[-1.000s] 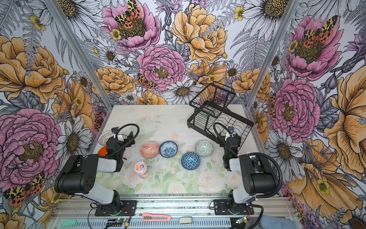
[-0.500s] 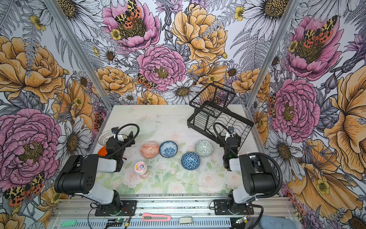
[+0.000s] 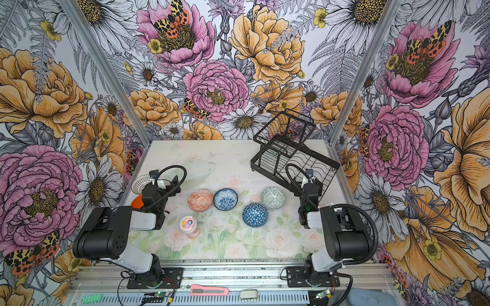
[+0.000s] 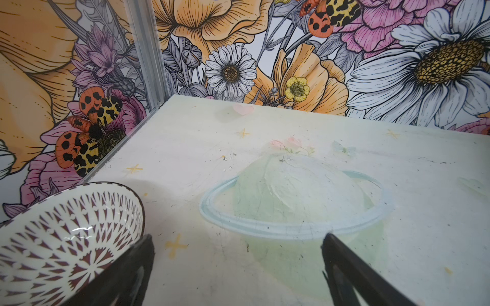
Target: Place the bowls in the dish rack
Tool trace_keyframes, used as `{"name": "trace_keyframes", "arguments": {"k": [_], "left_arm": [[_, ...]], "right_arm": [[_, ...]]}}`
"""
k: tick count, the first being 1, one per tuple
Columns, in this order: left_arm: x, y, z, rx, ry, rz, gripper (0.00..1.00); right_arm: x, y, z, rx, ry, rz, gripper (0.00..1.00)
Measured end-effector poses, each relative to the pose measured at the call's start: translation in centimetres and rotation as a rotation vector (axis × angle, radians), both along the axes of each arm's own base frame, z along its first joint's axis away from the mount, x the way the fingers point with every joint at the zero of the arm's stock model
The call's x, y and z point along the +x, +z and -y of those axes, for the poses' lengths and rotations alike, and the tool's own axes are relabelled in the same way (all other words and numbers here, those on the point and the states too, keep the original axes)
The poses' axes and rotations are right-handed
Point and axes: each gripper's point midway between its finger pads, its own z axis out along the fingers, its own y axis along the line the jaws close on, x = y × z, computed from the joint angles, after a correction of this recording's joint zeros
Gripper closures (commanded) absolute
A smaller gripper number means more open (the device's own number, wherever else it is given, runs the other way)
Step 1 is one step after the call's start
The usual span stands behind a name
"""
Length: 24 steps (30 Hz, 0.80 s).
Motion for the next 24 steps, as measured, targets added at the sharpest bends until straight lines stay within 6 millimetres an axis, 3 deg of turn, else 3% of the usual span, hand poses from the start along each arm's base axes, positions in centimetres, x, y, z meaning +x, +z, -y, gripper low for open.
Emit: {"name": "trace_keyframes", "arguments": {"k": [20, 24], "left_arm": [[0.4, 0.4, 0.5, 0.016, -0.006, 0.004, 0.01], [0.4, 0.3, 0.7, 0.003, -0.052, -0.001, 0.01]], "right_arm": [[0.1, -0.2, 0.0, 0.006, 0.004, -0.021, 0.01], [0.8, 1.2, 0.2, 0.005, -0.010, -0.035, 0.01]]}}
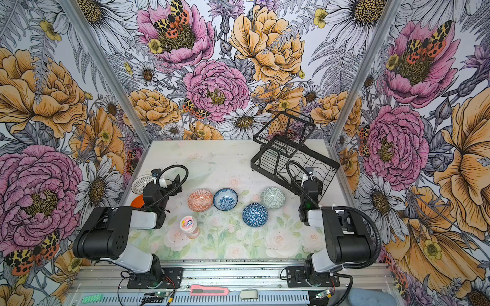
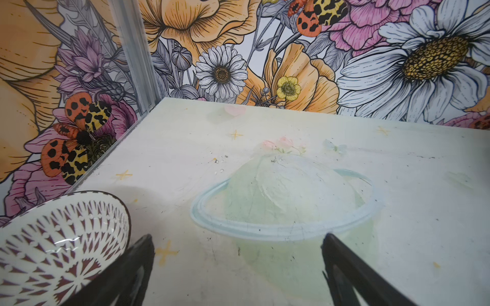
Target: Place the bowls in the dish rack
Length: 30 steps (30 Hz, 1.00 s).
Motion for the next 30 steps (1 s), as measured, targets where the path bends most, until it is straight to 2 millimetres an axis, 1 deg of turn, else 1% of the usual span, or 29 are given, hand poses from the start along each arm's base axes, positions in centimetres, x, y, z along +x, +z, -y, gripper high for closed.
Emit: {"name": "trace_keyframes", "arguments": {"k": [3, 6, 8, 11, 13, 14, 16, 18, 20, 21, 23, 26, 28, 29, 30], "left_arm": [[0.0, 0.0, -0.4, -0.009, -0.011, 0.000, 0.01], [-0.2, 0.2, -0.2, -0.012, -0.024, -0.009, 0.01], [-0.3, 1.0, -0.1, -0.013, -0.027, -0.014, 0.01], [-0.1, 3.9, 0.1, -0.008, -0.024, 0.028, 0.01], [-0.1, 5.2, 0.3, -0.014, -0.017, 0.048, 0.01], [-0.2, 5.6, 0.4, -0.018, -0.005, 0.045, 0.01], [-0.4, 5.7, 0.7, -0.032, 0.011, 0.030, 0.01], [-0.6, 5.6, 1.3, -0.041, 0.018, 0.003, 0.02], [-0.2, 5.8, 2.2, -0.041, 0.019, -0.029, 0.01], [0.2, 6.2, 3.0, -0.041, 0.010, -0.044, 0.01], [1.4, 7.7, 4.2, -0.049, -0.002, -0.049, 0.01], [4.0, 10.8, 6.3, -0.056, -0.019, -0.030, 0.01], [5.8, 12.5, 7.9, -0.056, -0.033, -0.019, 0.01], [6.7, 13.2, 9.0, -0.055, -0.047, -0.008, 0.01], [7.3, 13.5, 9.8, -0.053, -0.059, -0.005, 0.01]], "right_arm": [[0.3, 1.7, 0.5, 0.000, -0.029, 0.025, 0.01], [0.0, 2.2, 1.6, 0.007, -0.103, 0.006, 0.00], [-0.2, 2.4, 2.4, 0.018, -0.158, -0.019, 0.00], [-0.3, 3.1, 3.3, 0.047, -0.234, -0.060, 0.00], [-0.2, 3.6, 3.6, 0.066, -0.265, -0.086, 0.00], [-0.2, 3.7, 3.7, 0.076, -0.282, -0.106, 0.01], [-0.2, 3.9, 3.8, 0.100, -0.302, -0.135, 0.01], [-0.3, 4.0, 3.8, 0.128, -0.318, -0.155, 0.01], [-0.4, 4.1, 3.8, 0.154, -0.334, -0.168, 0.01], [-0.4, 4.2, 3.8, 0.171, -0.344, -0.170, 0.01], [-0.5, 4.5, 4.0, 0.203, -0.370, -0.170, 0.01], [-0.6, 4.9, 4.5, 0.242, -0.413, -0.165, 0.01], [-0.5, 5.2, 5.1, 0.264, -0.449, -0.164, 0.01], [-0.4, 5.2, 5.4, 0.273, -0.465, -0.165, 0.00], [-0.3, 5.2, 5.7, 0.281, -0.478, -0.169, 0.01]]}}
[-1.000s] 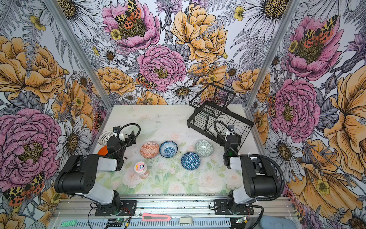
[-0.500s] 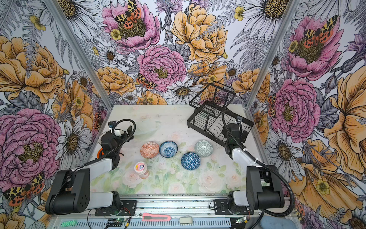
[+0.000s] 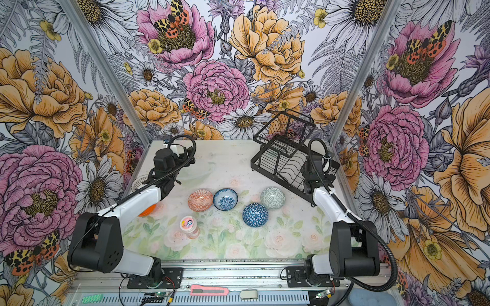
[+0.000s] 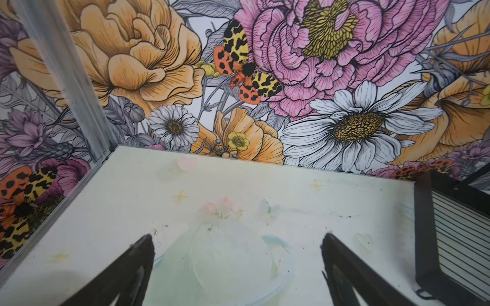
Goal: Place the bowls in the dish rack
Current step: 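Grasp the black dish rack edge with the right gripper while the left arm advances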
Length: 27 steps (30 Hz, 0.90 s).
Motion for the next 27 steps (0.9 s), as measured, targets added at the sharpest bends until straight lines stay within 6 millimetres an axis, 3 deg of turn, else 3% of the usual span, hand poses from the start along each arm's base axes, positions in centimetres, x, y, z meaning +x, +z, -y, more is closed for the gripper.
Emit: {"name": "trace_keyframes", "arguments": {"k": [5, 11, 17, 20, 23, 27], "left_arm": [[3.1, -0.5, 3.9, 0.003, -0.059, -0.011, 0.01], [5.8, -1.8, 5.9, 0.011, -0.074, -0.029, 0.01], [8.0, -2.1, 7.7, 0.005, -0.089, -0.021, 0.01], [8.1, -3.1, 8.6, 0.003, -0.102, -0.040, 0.01], [7.9, -4.2, 9.8, 0.006, -0.122, -0.058, 0.01], [7.2, -4.7, 12.2, 0.012, -0.165, -0.073, 0.01]], "right_arm": [[-0.6, -2.2, 2.7, 0.094, -0.083, -0.051, 0.01], [-2.3, -5.2, 6.7, 0.220, -0.195, -0.117, 0.01], [-1.3, -6.7, 6.6, 0.289, -0.149, -0.160, 0.09], [-0.4, -7.8, 5.8, 0.336, -0.093, -0.188, 0.19], [0.4, -9.0, 5.1, 0.380, -0.053, -0.213, 0.22], [0.0, -10.4, 4.7, 0.406, -0.040, -0.256, 0.27]]}}
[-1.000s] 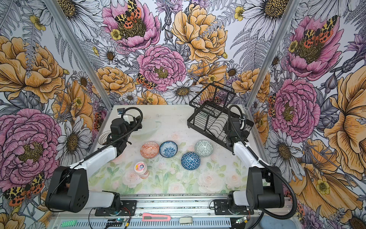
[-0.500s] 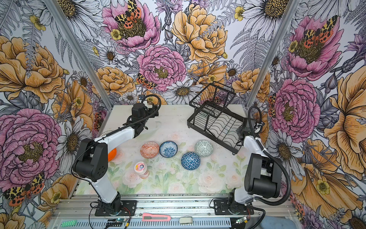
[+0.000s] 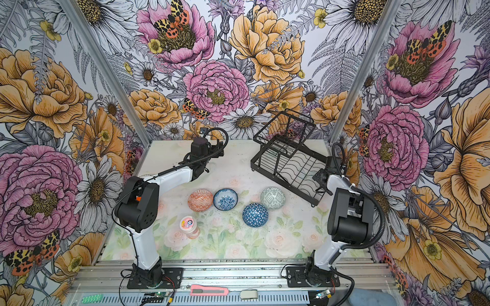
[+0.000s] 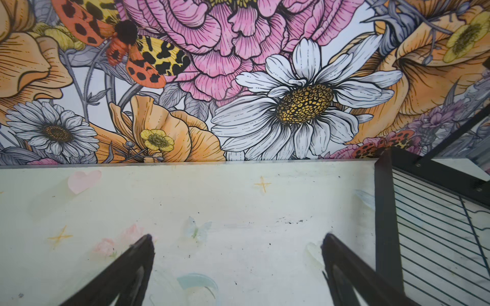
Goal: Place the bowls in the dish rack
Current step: 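Grasp the black dish rack edge with the right gripper while the left arm advances, then drag the black dish rack with the right gripper toward the table center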
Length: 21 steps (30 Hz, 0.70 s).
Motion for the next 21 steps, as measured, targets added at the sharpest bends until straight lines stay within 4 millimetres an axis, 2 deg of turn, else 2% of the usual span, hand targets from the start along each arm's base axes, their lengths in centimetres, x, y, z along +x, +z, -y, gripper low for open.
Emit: {"name": "trace_keyframes", "arguments": {"k": [5, 7, 10, 16, 21], "left_arm": [[-0.6, 1.3, 2.6, -0.008, -0.046, 0.025, 0.01], [-0.6, 1.7, 3.1, -0.011, -0.054, 0.032, 0.01], [-0.7, 1.7, 3.2, -0.006, -0.057, 0.031, 0.01], [-0.4, 1.8, 3.0, 0.018, -0.051, 0.027, 0.01], [-0.2, 1.8, 2.9, 0.024, -0.038, 0.023, 0.01]], "right_arm": [[-0.2, -0.2, -0.1, 0.000, 0.022, -0.014, 0.36], [-0.3, -0.4, 0.0, -0.004, 0.029, -0.021, 0.44], [-0.4, -0.7, 0.1, -0.011, 0.045, -0.035, 0.51], [-0.9, -1.2, 0.5, -0.051, 0.086, -0.075, 0.74], [-1.1, -1.3, 0.6, -0.079, 0.128, -0.094, 0.82]]}}
